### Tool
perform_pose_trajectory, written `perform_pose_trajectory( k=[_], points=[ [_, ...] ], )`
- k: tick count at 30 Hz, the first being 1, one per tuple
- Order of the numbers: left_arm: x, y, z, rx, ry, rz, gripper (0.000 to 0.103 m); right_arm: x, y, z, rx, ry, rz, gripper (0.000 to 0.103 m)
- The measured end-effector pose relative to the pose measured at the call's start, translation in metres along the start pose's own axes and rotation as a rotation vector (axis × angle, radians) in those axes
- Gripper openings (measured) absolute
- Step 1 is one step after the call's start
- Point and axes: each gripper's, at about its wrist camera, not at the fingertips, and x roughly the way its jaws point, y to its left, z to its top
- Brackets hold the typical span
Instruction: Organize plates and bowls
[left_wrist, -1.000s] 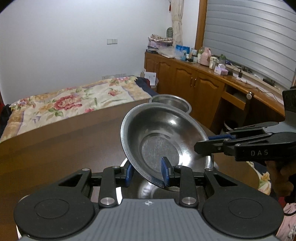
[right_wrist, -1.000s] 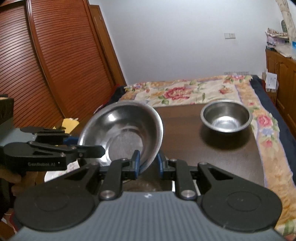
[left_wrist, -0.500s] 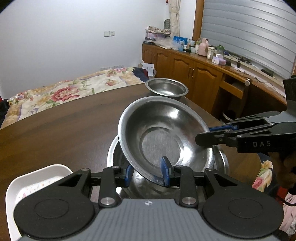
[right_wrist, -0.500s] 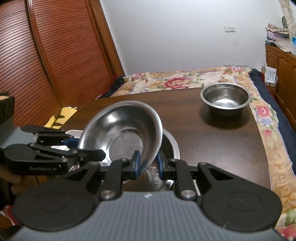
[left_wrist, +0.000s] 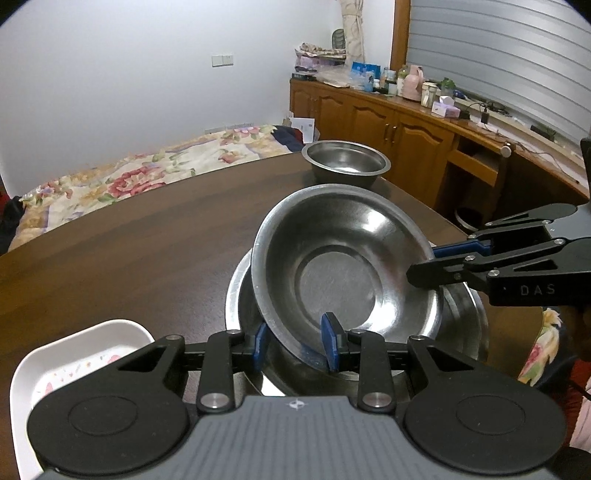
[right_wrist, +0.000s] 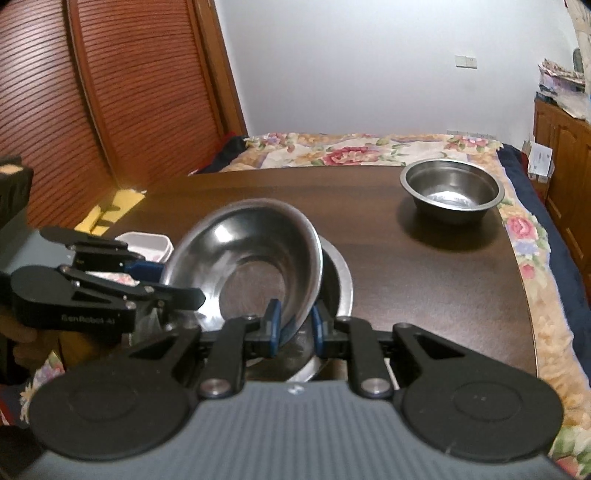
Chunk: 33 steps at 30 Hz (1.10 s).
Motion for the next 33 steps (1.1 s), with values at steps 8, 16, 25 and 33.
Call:
perform_pose_trajectory(
  k=[8, 16, 25, 33],
  points=[
    [0.001, 0.003, -0.003, -0.003, -0.014, 0.009, 0.030, 0.000, 0.004, 0.002, -0.064, 0.014, -0.023, 0.019],
    [0.001, 0.004, -0.005, 0.001, -0.020, 0.012, 0.027, -0.001, 0.003, 0.005, -0.088, 0.020, -0.026, 0.011],
    [-0.002, 0.008, -0.005, -0.011, -0.032, 0.016, 0.026, 0.003, 0.002, 0.009, -0.110, 0.043, -0.022, 0.009],
    [-0.006, 0.011, 0.000, -0.025, -0.055, 0.020, 0.026, 0.010, 0.007, 0.012, -0.132, 0.054, -0.032, 0.011]
  ],
)
